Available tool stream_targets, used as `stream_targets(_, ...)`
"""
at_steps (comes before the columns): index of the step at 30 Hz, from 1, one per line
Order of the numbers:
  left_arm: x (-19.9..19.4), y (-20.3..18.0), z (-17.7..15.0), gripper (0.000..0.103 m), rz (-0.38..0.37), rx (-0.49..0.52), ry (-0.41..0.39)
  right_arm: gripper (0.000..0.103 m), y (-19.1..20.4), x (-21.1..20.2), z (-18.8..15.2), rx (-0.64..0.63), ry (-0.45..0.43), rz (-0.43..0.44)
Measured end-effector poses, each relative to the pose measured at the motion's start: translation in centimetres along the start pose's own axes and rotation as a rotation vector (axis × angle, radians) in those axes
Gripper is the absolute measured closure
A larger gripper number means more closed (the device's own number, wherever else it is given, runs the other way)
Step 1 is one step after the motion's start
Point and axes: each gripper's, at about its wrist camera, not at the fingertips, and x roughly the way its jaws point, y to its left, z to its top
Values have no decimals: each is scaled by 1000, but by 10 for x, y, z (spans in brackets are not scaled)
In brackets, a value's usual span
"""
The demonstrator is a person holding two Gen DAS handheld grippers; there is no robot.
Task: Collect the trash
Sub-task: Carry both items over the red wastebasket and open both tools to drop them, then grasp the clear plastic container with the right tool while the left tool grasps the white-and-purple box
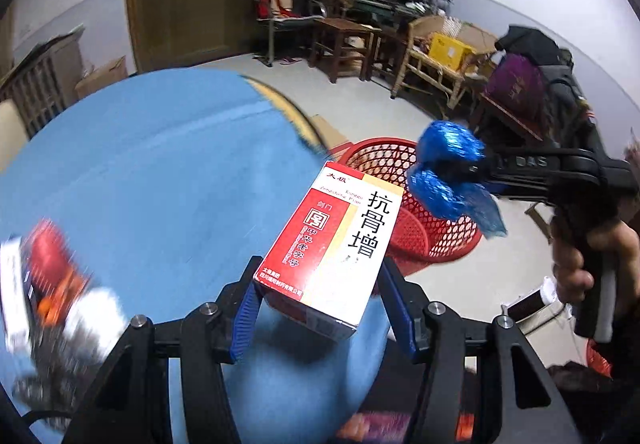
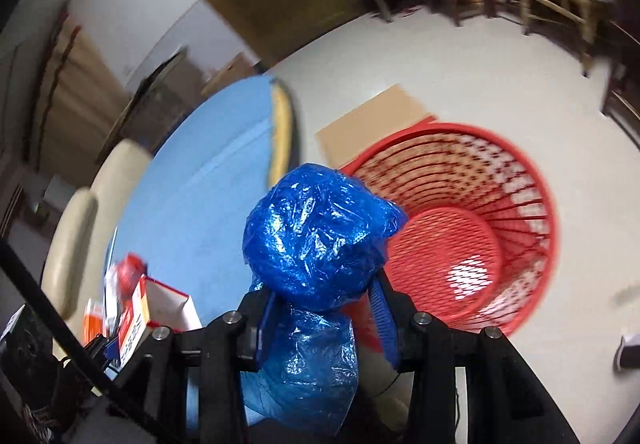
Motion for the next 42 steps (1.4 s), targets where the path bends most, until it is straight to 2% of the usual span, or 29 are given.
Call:
stream_targets(9,60,-52,48,44,-28,70,51,53,-45,-3,6,108,4,-39)
stream_targets(11,66,-55,53,44,-30,70,61,41,-52,-2,7,132,13,-41)
stream_targets(12,70,-55,55,43,-34,64,66,39,-55,-2,7,144,11,-44)
stream_targets(18,62,-37,50,42,-31,31,72,37,-74,-10,12,177,-50,-73)
stream_targets(23,40,-19,43,42,-33,-28,39,37,-96,-14,27,246,-121,-119)
stream_targets(30,-22,18,-5,42,51,-86,-9,37,-128,13,61,323,-164,-204)
stream_targets(33,-53,40,-27,42,103,-143,-37,37,-141,35,76,330,-140,-255)
stream_targets(37,-92,73,-61,42,196,-231,-71,36,-152,55,82,396,-87,-191)
stream_targets(39,-110,94,-81,42,265,-291,-73,36,-145,55,80,373,-78,-188)
stream_targets(42,-128,118,-103,42,315,-370,-77,36,-132,58,70,335,-29,-184)
